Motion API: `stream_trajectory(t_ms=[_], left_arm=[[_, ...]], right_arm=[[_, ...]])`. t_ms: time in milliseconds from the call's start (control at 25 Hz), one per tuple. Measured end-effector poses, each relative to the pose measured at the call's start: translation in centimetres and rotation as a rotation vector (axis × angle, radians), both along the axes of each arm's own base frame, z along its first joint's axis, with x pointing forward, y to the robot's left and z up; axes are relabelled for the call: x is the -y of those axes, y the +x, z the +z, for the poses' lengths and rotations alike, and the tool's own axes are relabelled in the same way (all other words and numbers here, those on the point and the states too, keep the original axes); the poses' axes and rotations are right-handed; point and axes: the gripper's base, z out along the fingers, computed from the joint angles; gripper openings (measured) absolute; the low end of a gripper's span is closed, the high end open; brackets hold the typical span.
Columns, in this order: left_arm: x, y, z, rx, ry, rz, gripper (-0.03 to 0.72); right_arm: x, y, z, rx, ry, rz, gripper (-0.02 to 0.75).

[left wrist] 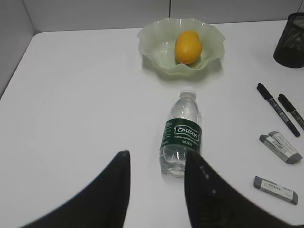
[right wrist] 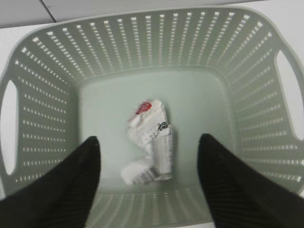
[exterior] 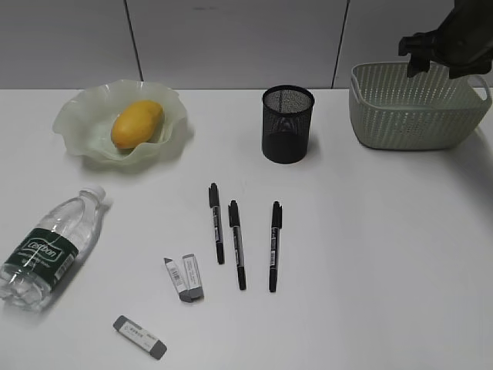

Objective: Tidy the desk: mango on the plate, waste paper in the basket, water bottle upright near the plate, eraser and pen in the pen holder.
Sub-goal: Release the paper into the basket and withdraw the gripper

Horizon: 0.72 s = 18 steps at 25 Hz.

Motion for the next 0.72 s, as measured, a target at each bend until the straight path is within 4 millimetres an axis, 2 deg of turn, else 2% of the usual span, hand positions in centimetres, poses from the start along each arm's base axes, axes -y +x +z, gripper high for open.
stream_trajectory(t_ms=[40,120,160,240,320,360,520,600,720], left_arm=[[0.0,0.0,0.0,0.000,0.000,0.000,0.288],[0.0,0.0,0.0,0.000,0.000,0.000,0.288],[0.0,0.0,0.0,0.000,0.000,0.000,0.288],[0.0,0.0,0.0,0.000,0.000,0.000,0.287],[0.0,0.0,0.0,0.000,0.000,0.000,0.286],[0.0,0.0,0.0,0.000,0.000,0.000,0.286],[0.1,0.6,0.0,-0.035,0.006,0.000,0.286],[0.2,1.1,0.0,-0.062,0.011,0.000,0.286],[0.3,1.6,0.0,-0.095,0.016,0.000,0.286]], right_arm=[[0.0,0.0,0.2,0.001,-0.003,0.002,0.584],[0.1,-0.6,1.3,-0.024,-0.023,0.011,0.607],[0.1,-1.3,1.8,-0.042,-0.036,0.019,0.587],[0.3,-3.8,3.8,-0.067,-0.061,0.047,0.517],[0.1,-7.9,5.5,-0.096,-0.057,0.078,0.447],[-0.2,-10.4,7.0,-0.094,-0.038,0.098,0.428],[-1.3,-21.2,9.8,-0.170,0.027,0.187,0.402],[-1.6,-26.4,9.5,-0.216,0.052,0.246,0.400],[-1.3,-33.8,9.3,-0.156,0.104,0.319,0.397]])
